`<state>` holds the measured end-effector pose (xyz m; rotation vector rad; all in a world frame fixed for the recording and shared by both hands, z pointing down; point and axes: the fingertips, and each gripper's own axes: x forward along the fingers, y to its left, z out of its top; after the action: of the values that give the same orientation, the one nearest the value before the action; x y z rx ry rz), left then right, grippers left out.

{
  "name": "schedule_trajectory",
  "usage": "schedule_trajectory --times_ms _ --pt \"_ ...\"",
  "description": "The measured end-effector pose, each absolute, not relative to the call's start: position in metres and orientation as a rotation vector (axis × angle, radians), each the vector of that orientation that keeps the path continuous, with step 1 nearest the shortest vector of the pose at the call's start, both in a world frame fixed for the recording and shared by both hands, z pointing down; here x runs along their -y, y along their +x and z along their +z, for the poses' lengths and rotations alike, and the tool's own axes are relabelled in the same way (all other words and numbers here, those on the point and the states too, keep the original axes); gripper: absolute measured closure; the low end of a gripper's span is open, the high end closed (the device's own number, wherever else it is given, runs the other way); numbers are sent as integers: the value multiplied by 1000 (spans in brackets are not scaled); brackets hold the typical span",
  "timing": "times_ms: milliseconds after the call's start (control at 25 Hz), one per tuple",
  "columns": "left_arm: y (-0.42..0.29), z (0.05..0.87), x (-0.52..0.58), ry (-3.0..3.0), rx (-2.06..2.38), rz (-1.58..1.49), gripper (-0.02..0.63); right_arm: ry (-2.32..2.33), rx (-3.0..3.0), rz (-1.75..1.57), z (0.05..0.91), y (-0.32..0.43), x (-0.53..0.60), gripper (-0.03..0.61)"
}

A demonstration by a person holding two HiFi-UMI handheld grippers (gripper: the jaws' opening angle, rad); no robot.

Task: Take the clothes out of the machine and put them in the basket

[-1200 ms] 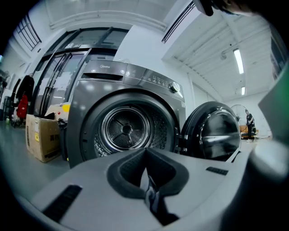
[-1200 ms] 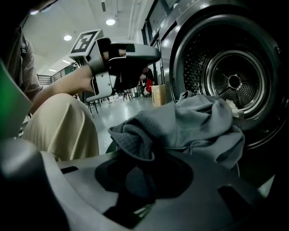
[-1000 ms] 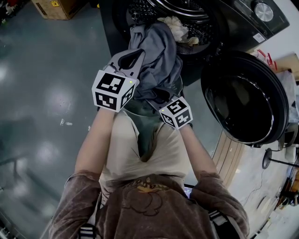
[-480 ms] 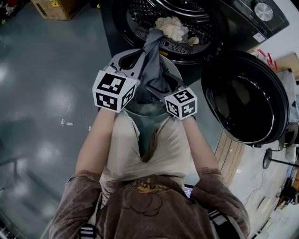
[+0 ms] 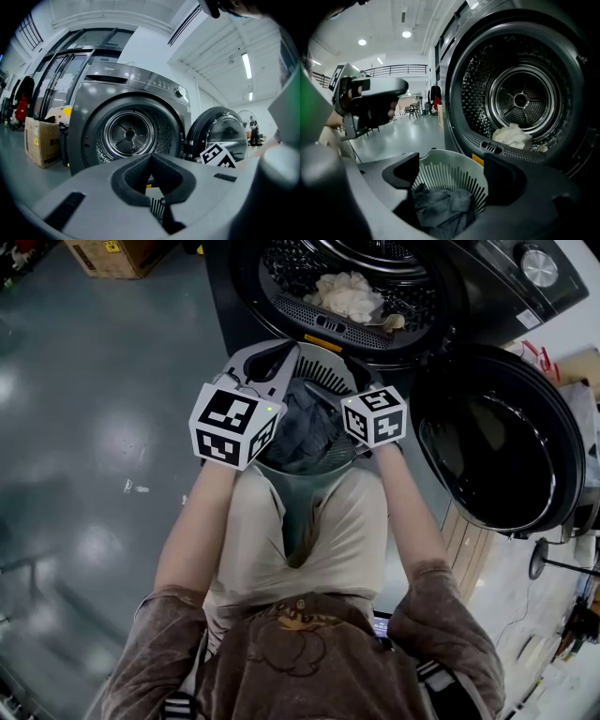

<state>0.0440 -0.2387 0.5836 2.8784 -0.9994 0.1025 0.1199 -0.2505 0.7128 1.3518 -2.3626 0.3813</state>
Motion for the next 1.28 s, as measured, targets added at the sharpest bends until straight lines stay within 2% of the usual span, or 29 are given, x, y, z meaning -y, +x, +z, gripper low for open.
schedule_trajectory --times_ms 760,1280 --pt "54 597 243 2918 891 139 611 1537 2120 248 691 208 390 110" --pt "54 613 252 2903 797 161 611 1531 1933 249 728 238 456 51"
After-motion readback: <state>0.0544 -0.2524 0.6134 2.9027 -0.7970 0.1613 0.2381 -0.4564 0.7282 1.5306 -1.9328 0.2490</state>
